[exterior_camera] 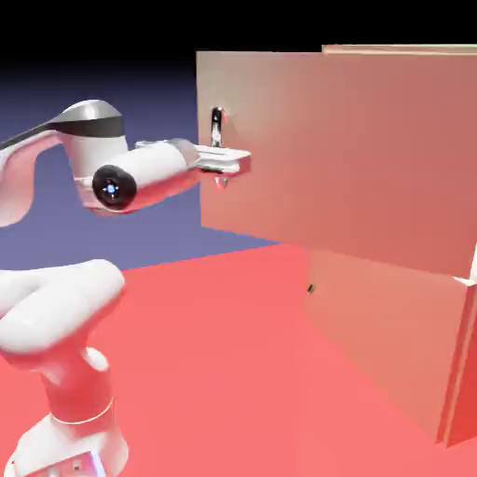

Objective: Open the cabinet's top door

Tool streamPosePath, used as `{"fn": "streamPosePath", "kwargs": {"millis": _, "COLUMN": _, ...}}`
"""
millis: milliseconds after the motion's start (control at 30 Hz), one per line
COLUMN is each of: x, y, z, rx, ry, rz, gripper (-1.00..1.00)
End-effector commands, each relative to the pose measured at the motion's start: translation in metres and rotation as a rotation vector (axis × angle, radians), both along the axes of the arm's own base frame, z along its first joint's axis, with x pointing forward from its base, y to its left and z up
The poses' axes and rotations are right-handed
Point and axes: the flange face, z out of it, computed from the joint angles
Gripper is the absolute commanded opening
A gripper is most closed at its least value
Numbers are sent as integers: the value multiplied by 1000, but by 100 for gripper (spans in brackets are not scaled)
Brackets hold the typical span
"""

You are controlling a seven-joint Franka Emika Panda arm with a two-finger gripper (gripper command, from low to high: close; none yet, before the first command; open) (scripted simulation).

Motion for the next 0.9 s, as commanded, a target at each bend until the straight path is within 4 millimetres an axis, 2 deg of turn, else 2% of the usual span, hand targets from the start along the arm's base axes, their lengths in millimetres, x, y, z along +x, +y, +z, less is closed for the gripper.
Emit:
{"fn": "streamPosePath", "kwargs": {"millis": 0, "x": -4, "y": -6, "z": 0, "rx": 0, "ry": 0, "rz": 15, "gripper": -100}}
{"fn": "streamPosePath", "kwargs": {"millis": 433, "x": -45, "y": -90, "z": 0, "rx": 0, "ry": 0, "rz": 206, "gripper": -100}}
{"fn": "streamPosePath", "kwargs": {"millis": 867, "x": -73, "y": -214, "z": 0, "rx": 0, "ry": 0, "rz": 463, "gripper": -100}}
